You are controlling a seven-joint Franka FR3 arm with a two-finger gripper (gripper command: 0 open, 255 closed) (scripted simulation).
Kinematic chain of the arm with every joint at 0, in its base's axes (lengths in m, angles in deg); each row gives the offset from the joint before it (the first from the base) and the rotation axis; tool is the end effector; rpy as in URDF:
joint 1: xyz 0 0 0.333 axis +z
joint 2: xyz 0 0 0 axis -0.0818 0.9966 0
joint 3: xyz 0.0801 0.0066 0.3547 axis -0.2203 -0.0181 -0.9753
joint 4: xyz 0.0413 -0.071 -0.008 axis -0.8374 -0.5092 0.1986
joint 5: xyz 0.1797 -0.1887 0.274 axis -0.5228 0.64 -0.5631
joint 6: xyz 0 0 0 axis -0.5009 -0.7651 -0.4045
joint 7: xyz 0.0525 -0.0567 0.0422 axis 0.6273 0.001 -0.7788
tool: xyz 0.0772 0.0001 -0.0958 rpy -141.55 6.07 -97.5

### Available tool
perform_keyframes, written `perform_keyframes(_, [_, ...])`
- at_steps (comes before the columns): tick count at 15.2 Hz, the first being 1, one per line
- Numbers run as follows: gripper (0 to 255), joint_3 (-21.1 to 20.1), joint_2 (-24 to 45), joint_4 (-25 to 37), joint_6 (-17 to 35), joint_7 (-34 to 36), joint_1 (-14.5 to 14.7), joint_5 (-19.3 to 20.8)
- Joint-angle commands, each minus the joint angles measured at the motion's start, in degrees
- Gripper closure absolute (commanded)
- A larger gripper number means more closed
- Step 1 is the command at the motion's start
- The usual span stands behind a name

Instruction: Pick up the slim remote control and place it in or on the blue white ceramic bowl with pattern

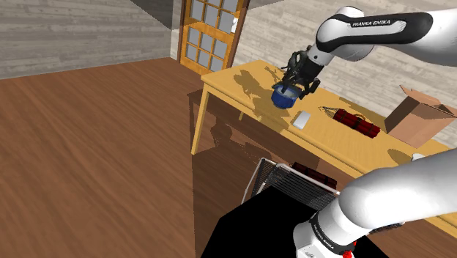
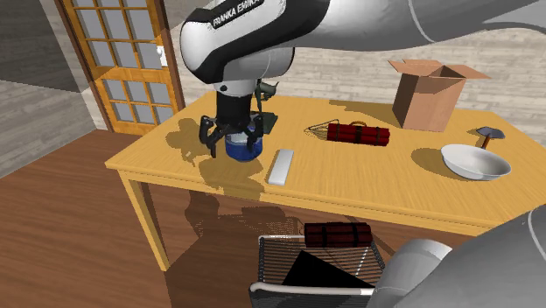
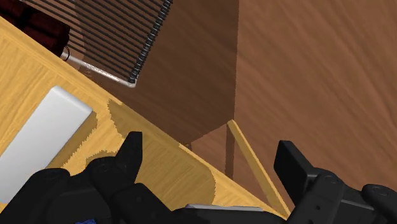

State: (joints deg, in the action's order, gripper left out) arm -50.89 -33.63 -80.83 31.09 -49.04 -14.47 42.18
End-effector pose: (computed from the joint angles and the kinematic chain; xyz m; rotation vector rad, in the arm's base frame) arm 0.3877 -0.1734 0.5404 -2.9234 0.8694 -0.1468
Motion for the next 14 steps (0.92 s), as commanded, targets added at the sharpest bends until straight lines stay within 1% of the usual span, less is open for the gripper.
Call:
perform_keyframes(1, [0, 1.2, 3.1, 1.2, 1.5, 0.3, -1.0, 0.1])
perform_keyframes(7, [0, 5.0, 12.2, 5.0, 5.0, 0.8, -3.8, -0.6])
perform_keyframes(14, [0, 9.1, 22.9, 10.4, 7.9, 0.9, -7.4, -3.0])
